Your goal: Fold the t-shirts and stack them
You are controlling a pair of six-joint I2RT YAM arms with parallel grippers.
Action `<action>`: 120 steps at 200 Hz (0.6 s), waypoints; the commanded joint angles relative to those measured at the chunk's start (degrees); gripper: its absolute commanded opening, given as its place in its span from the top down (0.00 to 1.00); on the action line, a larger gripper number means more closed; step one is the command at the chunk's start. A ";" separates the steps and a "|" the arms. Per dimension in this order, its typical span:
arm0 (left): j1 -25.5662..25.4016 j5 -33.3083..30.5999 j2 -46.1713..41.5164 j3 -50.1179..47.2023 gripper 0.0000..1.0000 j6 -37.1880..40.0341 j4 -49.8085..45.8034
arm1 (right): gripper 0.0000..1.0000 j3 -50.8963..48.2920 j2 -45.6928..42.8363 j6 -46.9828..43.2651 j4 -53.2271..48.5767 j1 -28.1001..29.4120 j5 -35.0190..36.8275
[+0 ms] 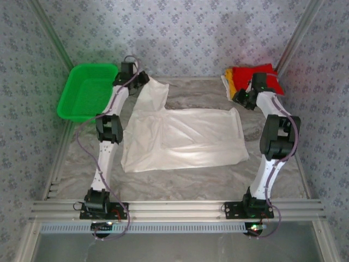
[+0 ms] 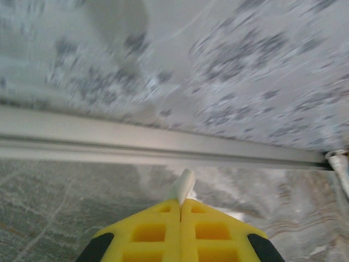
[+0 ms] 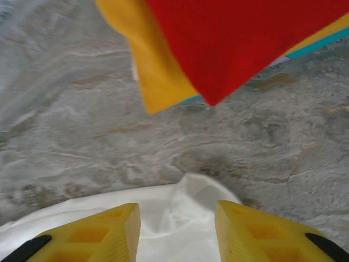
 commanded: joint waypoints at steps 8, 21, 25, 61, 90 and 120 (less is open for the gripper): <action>0.33 1.31 -5.20 2.22 1.00 2.18 0.45 | 0.57 4.05 2.90 -3.03 -7.53 0.89 0.85; 0.31 1.35 -5.48 2.33 1.00 2.27 0.85 | 0.57 5.33 4.25 -2.61 -8.83 1.35 1.16; 0.36 1.41 -5.56 2.46 1.00 2.31 0.94 | 0.57 5.64 4.69 -2.80 -9.12 1.46 1.05; 0.35 1.95 -6.17 3.16 1.00 2.97 0.44 | 0.59 9.32 8.31 -3.71 -11.73 2.38 1.09; 0.64 2.37 -6.67 3.12 1.00 3.36 -0.80 | 0.60 9.85 9.18 -4.01 -12.89 2.71 3.88; 0.65 3.25 -6.68 3.13 1.00 3.76 -0.55 | 0.69 10.21 10.57 -4.62 -12.51 2.52 6.35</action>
